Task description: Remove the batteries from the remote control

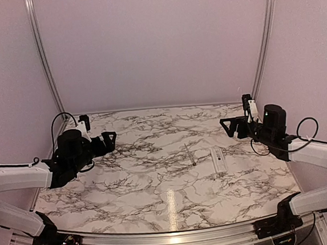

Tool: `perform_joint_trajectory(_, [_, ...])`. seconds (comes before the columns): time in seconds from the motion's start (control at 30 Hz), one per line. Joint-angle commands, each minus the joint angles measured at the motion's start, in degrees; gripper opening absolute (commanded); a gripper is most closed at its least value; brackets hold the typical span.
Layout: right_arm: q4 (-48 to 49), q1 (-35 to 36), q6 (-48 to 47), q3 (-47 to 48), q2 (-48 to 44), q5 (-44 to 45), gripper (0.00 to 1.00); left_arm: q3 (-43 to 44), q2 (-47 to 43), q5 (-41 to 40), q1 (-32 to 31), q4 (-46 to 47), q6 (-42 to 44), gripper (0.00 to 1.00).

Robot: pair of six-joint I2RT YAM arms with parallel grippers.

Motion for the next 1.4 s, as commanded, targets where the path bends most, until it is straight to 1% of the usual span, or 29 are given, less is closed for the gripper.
perform_joint_trajectory(0.0, [1.1,0.6,-0.6,0.1,-0.9,0.0,0.99,2.4,2.2,-0.4,-0.2,1.8,1.3,0.99])
perform_joint_trajectory(0.13, [-1.7,0.6,0.9,1.3,-0.6,2.0,0.98,3.4,3.0,0.2,-0.2,1.9,1.5,0.99])
perform_joint_trajectory(0.33, [-5.1,0.9,4.2,2.7,0.5,-0.8,0.98,6.1,4.8,1.3,-0.2,0.1,2.4,0.99])
perform_joint_trajectory(0.47, [-14.8,4.7,4.2,5.6,2.1,9.2,0.98,7.4,6.2,2.8,-0.2,-0.4,3.0,0.99])
perform_joint_trajectory(0.6, [-22.1,9.1,4.4,8.6,5.5,17.9,0.99,8.0,7.2,3.6,-0.2,-0.6,3.1,0.99])
perform_joint_trajectory(0.8, [-27.7,14.3,6.1,12.0,11.3,26.5,0.98,8.3,7.2,4.9,-0.2,-0.6,3.0,0.99])
perform_joint_trajectory(0.97, [-30.7,16.3,7.8,14.8,17.1,31.2,0.98,8.3,6.9,5.2,-0.2,-0.9,3.1,0.99])
perform_joint_trajectory(1.17, [-32.6,16.6,9.3,17.1,23.0,32.0,0.98,8.5,6.8,7.1,-0.2,-1.1,2.9,0.99])
perform_joint_trajectory(1.37, [-33.9,16.8,9.5,18.6,26.2,32.7,0.99,9.1,6.7,9.4,-0.2,-2.3,2.7,0.99])
